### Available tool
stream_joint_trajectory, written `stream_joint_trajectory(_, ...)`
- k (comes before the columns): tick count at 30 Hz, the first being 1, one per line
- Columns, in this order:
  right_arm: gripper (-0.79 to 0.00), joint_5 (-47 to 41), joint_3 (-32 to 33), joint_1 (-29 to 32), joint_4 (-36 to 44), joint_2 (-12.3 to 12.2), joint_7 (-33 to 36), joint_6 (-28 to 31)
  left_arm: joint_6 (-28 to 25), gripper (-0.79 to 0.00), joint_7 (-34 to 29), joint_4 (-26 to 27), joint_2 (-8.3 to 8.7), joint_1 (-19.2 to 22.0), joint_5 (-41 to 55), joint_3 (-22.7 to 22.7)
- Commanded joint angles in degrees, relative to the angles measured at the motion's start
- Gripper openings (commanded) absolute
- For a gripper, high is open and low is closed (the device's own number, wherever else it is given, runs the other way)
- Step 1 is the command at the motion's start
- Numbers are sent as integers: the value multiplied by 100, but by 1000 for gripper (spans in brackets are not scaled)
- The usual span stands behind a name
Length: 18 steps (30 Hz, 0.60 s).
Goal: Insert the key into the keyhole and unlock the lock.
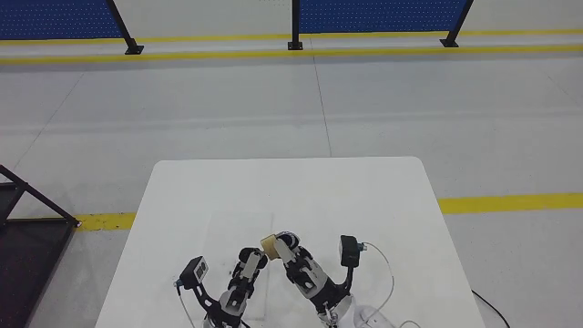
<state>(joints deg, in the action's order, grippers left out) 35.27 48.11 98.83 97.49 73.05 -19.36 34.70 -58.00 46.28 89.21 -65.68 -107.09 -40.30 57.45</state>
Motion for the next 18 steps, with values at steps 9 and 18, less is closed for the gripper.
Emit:
stream_joint_trajectory(9,-785,41,2,7,5,5,42,-20,0,-785,0,-88,-88,-39,-200,100)
stream_joint_trajectory(18,-785,233,-24,28,23,-2,184,-134,0,-785,0,-65,-200,-127,-411,232)
